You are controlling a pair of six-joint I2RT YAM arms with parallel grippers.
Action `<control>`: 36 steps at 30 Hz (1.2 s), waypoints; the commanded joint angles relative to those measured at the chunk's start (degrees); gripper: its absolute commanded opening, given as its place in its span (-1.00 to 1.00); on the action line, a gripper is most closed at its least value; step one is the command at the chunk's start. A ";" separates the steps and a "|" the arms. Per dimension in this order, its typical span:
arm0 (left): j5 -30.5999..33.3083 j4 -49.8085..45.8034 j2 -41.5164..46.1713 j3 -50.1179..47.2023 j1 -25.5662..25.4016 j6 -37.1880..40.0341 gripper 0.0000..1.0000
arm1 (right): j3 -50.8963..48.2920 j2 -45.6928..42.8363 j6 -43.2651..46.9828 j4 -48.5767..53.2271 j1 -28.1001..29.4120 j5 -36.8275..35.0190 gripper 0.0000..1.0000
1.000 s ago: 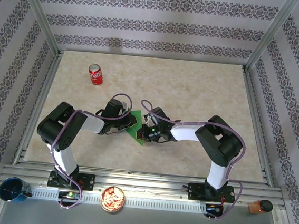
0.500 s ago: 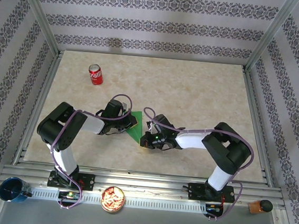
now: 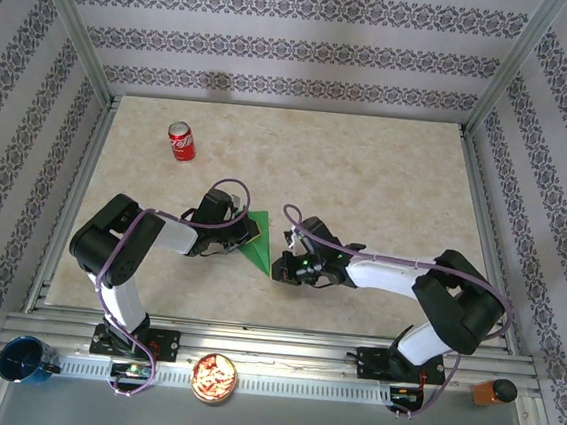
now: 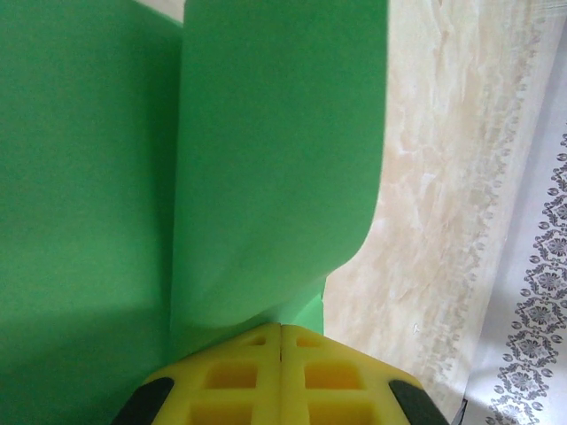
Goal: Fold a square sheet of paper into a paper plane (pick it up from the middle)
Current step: Fourth fold the wing at the center of the table.
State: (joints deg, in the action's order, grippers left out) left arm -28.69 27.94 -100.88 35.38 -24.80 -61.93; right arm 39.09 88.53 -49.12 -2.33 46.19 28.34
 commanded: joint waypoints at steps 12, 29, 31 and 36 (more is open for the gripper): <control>2.89 -3.59 -1.11 -1.89 -0.18 0.06 -1.00 | 15.94 15.39 -1.21 -0.52 -3.10 1.33 -0.88; 1.35 -4.42 1.56 -0.68 -0.17 1.32 -1.00 | 11.03 21.33 0.99 1.10 -4.48 2.24 -0.93; 0.47 -4.34 3.20 -0.41 -0.20 1.85 -0.99 | 10.36 20.98 1.66 1.27 -4.69 2.34 -0.94; -1.14 -7.15 8.17 0.17 -0.32 3.85 -0.91 | 11.03 20.89 3.99 1.66 -5.14 4.27 -0.95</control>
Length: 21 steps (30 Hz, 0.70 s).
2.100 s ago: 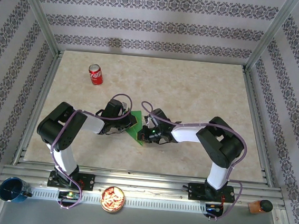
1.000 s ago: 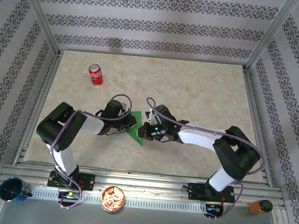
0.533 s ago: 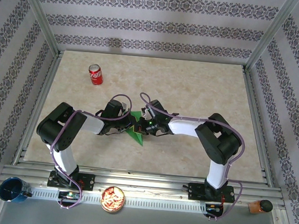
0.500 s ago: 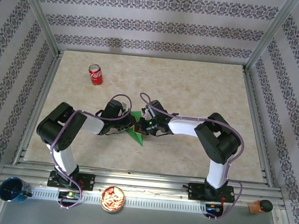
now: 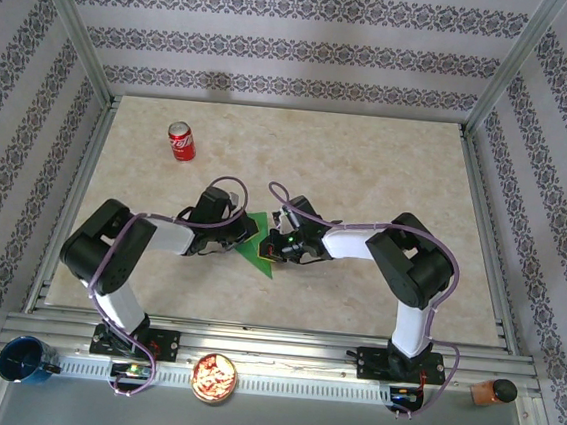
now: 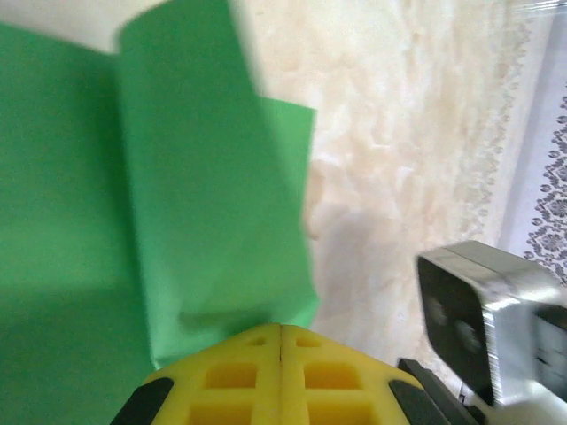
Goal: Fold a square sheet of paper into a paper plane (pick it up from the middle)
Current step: Fourth fold the wing at the center of the table.
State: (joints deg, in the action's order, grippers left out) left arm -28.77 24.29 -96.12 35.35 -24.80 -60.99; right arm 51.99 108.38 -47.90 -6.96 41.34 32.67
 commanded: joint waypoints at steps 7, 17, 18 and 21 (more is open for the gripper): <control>-2.53 -12.91 5.23 0.04 -0.72 7.26 -1.00 | -1.01 1.49 4.81 6.70 -1.51 1.35 -0.96; -4.57 -10.31 2.22 1.26 -0.88 7.84 -1.00 | -0.30 1.93 5.68 7.14 -2.06 2.23 -0.97; -4.88 -9.91 1.72 1.38 -0.94 7.82 -1.00 | -0.25 2.00 5.63 7.14 -2.06 2.23 -0.97; -6.07 -9.37 0.05 2.36 -0.89 7.91 -1.00 | -0.32 2.05 5.71 7.40 -2.05 2.14 -0.98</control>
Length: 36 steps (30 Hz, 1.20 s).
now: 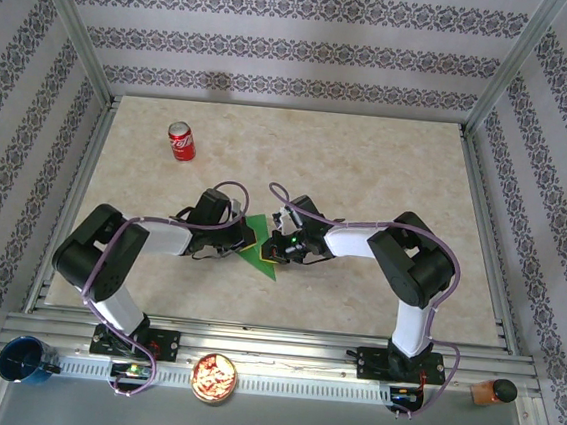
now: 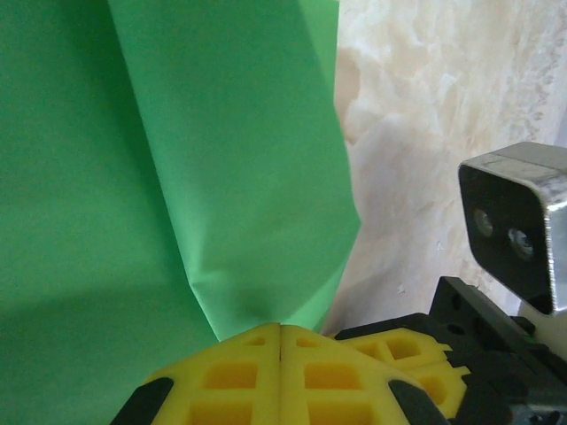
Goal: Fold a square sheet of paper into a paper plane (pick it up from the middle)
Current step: Fourth fold the wing at the center of the table.
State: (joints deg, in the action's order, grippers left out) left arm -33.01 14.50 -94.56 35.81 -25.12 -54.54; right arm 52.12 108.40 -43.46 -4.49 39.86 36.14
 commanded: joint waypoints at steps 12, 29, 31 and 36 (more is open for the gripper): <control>6.36 -4.98 -5.51 3.76 3.00 4.18 -1.00 | -1.80 1.64 2.07 5.99 -0.61 -2.54 -1.00; 5.10 -8.93 -9.30 8.89 10.70 7.23 -1.00 | -2.28 1.90 3.34 7.02 -0.50 -2.61 -1.00; 5.00 -9.81 -9.92 10.15 11.21 7.76 -1.00 | -2.37 1.82 3.63 7.20 -0.52 -2.40 -1.00; 5.35 -11.19 -10.64 11.88 12.78 8.45 -1.00 | -2.68 1.51 4.35 7.81 -0.66 -2.15 -1.00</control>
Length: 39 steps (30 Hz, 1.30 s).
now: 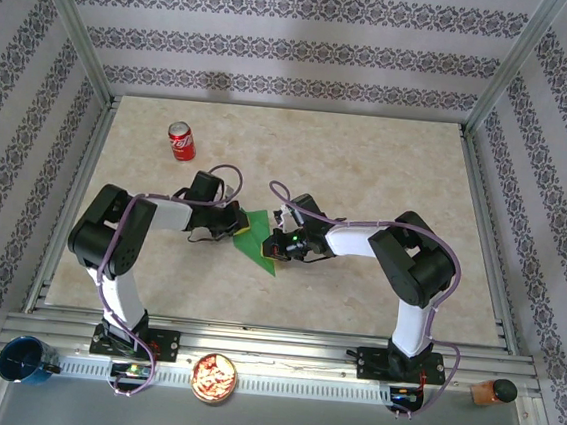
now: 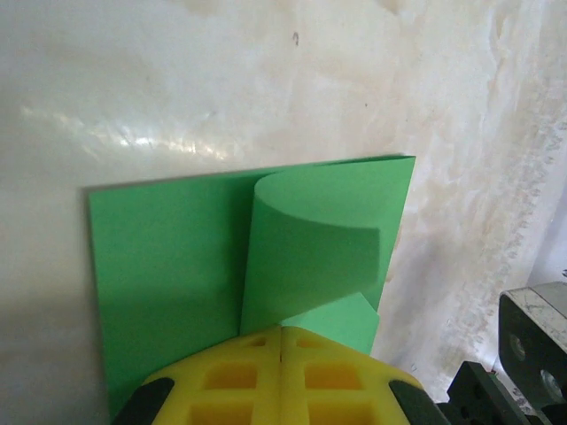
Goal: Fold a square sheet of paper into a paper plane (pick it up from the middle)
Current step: Fourth fold the wing at the center of the table.
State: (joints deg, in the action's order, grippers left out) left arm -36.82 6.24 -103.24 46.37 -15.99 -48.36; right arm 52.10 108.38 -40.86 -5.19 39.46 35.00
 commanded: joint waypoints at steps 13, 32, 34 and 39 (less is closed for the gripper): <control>10.66 -7.09 -1.33 5.28 6.22 3.75 -1.00 | -3.33 1.23 6.87 12.40 -0.52 1.63 -1.00; 3.04 5.37 14.12 -7.16 -4.28 1.51 -1.00 | -0.94 -0.27 11.15 18.55 -1.52 1.39 -1.00; 2.46 6.66 12.14 -7.66 -4.80 1.48 -1.00 | -1.01 -0.27 10.79 18.16 -1.47 1.38 -1.00; 5.33 6.71 9.03 -7.64 -4.59 1.49 -1.00 | -1.48 -0.60 10.29 17.89 -1.43 1.25 -1.00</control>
State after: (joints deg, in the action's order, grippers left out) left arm -32.53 9.80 -93.10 38.61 -20.62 -47.13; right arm 52.40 106.85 -30.92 6.39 38.35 39.99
